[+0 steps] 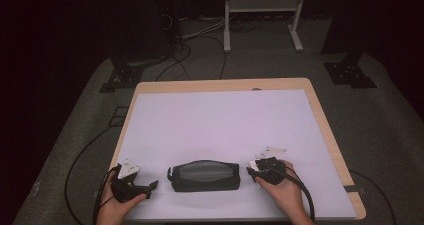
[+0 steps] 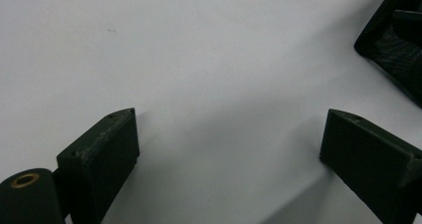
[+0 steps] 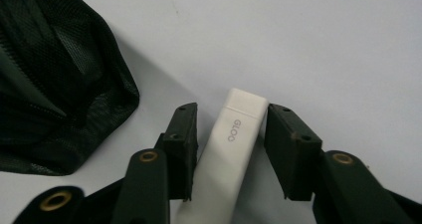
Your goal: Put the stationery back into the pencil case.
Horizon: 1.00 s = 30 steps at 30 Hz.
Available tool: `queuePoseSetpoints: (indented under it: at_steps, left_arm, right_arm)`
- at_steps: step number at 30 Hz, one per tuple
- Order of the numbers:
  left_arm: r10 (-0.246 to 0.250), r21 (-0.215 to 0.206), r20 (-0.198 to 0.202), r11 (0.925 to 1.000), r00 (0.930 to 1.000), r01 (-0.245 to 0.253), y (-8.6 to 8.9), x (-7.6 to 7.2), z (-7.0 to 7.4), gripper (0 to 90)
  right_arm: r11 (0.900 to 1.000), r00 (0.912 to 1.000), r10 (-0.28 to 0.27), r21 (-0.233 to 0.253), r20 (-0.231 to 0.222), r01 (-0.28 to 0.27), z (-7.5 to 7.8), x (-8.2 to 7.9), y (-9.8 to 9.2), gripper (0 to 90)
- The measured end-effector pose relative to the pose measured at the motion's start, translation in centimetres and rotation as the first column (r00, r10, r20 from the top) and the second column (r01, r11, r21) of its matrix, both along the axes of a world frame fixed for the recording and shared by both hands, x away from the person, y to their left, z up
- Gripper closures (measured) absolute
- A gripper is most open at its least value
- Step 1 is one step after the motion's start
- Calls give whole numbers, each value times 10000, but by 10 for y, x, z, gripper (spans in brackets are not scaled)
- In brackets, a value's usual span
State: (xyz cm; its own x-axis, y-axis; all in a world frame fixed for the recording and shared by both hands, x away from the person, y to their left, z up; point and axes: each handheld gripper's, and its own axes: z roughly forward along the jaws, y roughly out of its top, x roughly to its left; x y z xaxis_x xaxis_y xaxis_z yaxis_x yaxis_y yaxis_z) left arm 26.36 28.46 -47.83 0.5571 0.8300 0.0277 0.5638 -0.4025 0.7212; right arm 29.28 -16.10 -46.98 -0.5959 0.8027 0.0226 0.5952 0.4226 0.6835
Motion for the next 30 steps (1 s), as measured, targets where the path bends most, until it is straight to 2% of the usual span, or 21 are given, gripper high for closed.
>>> queuePoseSetpoints:
  at_steps: [14,21,30]
  left_arm:
    - [0,7,2,10000,10000,0,0,0,0,76]
    - [0,3,4,10000,10000,0,0,0,0,76]
    - [1,-5,-12,10000,10000,-1,0,0,0,76]
  right_arm:
    - [9999,10000,1,-145,-62,-2,1,5,-3,699]
    - [9996,9994,156,-212,-293,-162,3,8,-3,705]
    - [9993,9996,233,288,-167,-228,7,8,-10,706]
